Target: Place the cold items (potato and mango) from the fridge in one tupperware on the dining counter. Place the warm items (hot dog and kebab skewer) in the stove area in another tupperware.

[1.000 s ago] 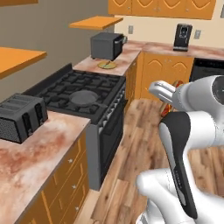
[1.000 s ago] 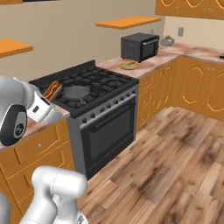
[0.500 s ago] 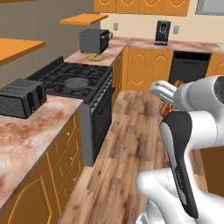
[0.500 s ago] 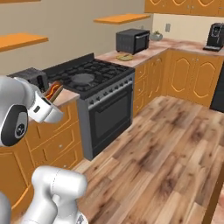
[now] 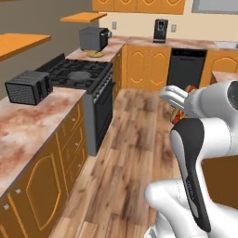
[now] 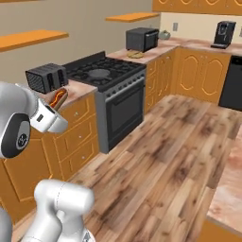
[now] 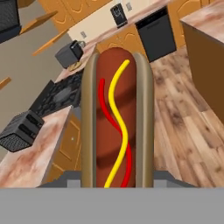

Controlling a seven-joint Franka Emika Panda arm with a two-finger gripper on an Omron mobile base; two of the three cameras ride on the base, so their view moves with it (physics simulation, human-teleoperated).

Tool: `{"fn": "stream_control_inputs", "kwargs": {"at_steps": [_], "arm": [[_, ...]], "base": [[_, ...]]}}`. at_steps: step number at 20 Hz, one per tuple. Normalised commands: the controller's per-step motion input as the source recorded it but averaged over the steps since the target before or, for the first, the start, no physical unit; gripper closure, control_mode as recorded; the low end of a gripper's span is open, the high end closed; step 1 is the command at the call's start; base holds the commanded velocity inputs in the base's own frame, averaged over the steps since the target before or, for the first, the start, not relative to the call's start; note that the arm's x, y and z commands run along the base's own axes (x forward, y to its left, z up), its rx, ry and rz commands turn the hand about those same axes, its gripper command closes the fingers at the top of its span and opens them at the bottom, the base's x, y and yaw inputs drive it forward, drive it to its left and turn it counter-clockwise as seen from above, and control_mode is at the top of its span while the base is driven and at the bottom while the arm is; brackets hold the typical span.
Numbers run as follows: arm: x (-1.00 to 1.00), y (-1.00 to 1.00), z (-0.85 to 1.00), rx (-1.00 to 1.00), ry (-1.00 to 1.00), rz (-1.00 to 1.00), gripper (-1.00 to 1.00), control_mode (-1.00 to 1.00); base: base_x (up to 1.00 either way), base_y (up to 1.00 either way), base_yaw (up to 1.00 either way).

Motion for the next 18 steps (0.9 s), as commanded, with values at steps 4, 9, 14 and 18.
{"fn": "stream_control_inputs", "kwargs": {"at_steps": [4,9,14,18], "arm": [[0.0,0.0,0.0,0.0,0.0,0.0,1.0,1.0],[0.0,0.0,0.0,0.0,0.0,0.0,1.0,1.0],[0.0,0.0,0.0,0.0,0.0,0.0,1.0,1.0],[0.0,0.0,0.0,0.0,0.0,0.0,1.0,1.0]], "base": [[-1.0,0.01,-0.07],[-0.92,-0.07,-0.06],[-0.24,-0.79,-0.08],[0.0,-1.0,-0.04]]}}
